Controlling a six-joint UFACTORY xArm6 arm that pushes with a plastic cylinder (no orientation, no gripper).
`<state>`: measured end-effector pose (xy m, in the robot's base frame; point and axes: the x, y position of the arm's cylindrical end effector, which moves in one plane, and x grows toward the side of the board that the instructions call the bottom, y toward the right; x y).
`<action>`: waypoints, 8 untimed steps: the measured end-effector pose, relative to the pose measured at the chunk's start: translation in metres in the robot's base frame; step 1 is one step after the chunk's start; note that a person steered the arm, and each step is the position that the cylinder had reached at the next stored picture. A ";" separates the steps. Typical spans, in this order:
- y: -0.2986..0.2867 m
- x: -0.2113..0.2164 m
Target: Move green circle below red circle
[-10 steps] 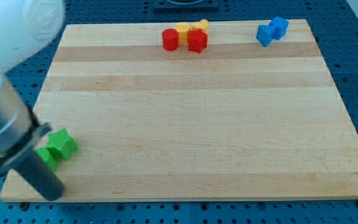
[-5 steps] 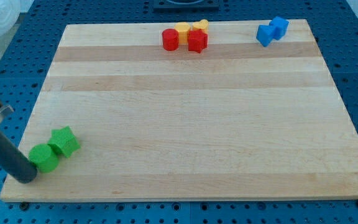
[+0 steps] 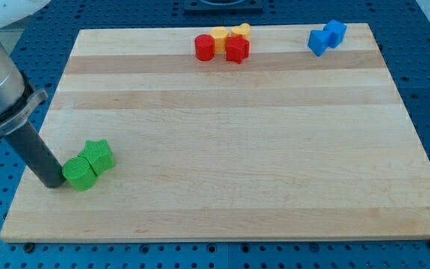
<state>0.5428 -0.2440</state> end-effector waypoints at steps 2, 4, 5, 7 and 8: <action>0.002 0.031; 0.006 0.022; 0.016 0.015; 0.037 -0.011; 0.053 -0.024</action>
<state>0.5185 -0.1906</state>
